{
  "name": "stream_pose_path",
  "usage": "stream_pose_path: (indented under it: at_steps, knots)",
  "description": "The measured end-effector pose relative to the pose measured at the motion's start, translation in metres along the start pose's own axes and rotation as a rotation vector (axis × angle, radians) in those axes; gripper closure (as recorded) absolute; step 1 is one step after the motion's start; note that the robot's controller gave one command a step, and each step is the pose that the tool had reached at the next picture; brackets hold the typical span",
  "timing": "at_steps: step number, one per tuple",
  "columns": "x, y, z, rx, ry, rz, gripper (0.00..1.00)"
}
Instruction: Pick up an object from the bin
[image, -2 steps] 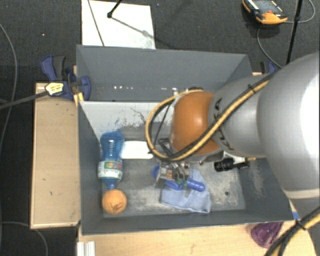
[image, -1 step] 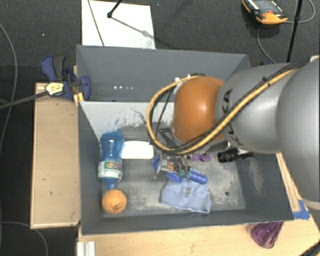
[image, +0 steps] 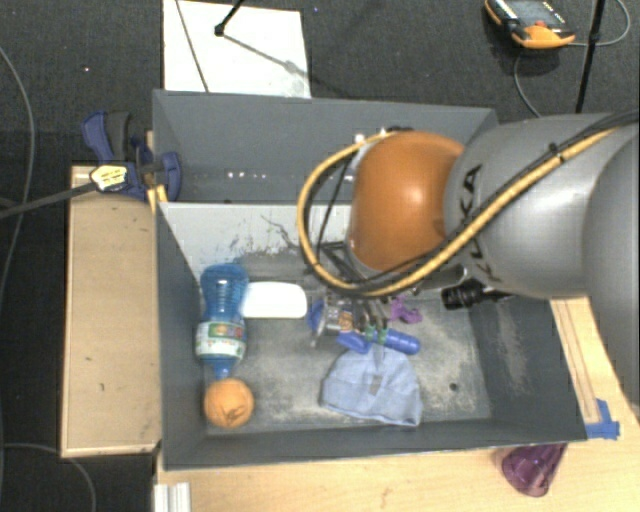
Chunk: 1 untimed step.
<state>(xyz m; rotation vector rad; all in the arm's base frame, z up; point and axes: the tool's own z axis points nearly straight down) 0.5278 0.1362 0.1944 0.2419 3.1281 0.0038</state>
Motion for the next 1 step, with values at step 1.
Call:
stream_pose_path:
  at_steps: [1]
  knots:
    - [0.0001,-0.004,-0.026,0.002,0.005,0.005,1.0]
